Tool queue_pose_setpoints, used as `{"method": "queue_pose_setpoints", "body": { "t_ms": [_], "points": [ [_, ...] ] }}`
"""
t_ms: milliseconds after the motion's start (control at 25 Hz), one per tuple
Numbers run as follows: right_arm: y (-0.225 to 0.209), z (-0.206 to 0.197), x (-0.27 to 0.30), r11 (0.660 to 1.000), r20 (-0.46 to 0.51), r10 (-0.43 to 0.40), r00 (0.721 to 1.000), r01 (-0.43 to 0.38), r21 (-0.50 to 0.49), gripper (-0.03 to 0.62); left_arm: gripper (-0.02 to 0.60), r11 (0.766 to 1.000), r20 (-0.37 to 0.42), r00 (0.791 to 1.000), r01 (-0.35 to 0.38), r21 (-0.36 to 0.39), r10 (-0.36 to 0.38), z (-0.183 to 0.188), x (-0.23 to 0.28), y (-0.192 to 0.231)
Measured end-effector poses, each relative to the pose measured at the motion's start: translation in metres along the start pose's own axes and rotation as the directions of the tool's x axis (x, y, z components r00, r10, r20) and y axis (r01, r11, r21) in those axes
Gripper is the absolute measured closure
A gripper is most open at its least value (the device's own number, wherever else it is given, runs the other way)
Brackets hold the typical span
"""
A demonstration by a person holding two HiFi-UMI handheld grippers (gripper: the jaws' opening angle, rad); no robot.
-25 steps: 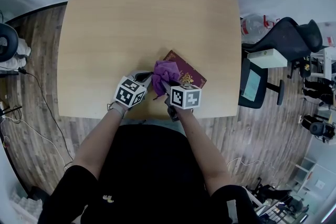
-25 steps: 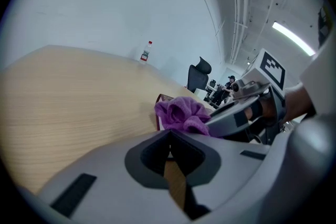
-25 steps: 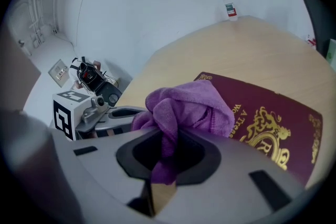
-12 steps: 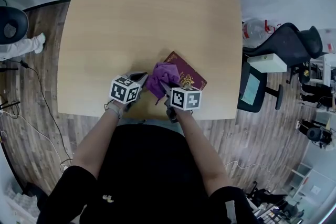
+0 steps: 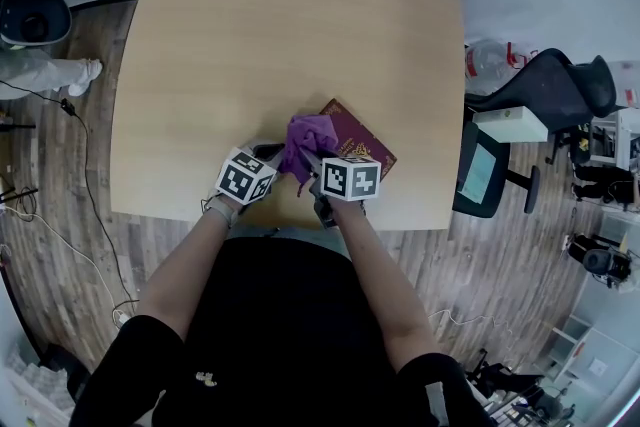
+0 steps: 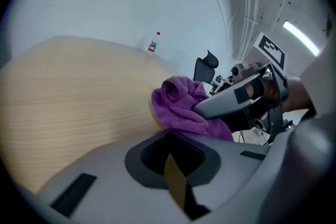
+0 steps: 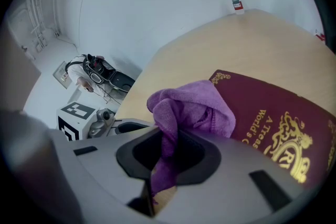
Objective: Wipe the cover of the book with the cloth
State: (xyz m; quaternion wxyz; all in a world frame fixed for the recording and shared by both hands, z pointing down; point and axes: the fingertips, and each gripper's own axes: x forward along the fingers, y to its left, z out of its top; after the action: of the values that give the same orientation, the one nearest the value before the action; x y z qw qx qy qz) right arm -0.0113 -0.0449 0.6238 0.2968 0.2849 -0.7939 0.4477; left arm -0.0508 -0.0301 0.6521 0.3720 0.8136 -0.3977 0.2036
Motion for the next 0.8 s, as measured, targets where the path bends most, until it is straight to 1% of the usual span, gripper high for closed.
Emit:
{"method": "queue_pose_setpoints", "body": {
  "t_ms": [200, 480, 640, 800],
  "points": [
    [0.001, 0.011, 0.008, 1.0, 0.0, 0.016, 1.0, -0.016, 0.011, 0.526, 0.563, 1.0, 0.013, 1.0, 0.013, -0.008, -0.013, 0.001, -0.001, 0.001],
    [0.0, 0.026, 0.015, 0.994, 0.024, 0.059, 0.998, -0.061, 0.096, 0.526, 0.563, 1.0, -0.006, 1.0, 0.017, 0.012, -0.017, -0.001, 0.0, -0.001],
    [-0.007, 0.04, 0.017, 0.99, 0.047, 0.06, 0.997, -0.066, 0.128, 0.526, 0.563, 1.0, -0.01, 1.0, 0.022, 0.006, -0.022, -0.001, 0.001, -0.001],
    [-0.015, 0.052, 0.016, 0.987, 0.068, 0.053, 0.996, -0.063, 0.15, 0.526, 0.563, 0.999, -0.016, 1.0, 0.025, 0.021, -0.025, -0.002, 0.0, -0.002]
  ]
}}
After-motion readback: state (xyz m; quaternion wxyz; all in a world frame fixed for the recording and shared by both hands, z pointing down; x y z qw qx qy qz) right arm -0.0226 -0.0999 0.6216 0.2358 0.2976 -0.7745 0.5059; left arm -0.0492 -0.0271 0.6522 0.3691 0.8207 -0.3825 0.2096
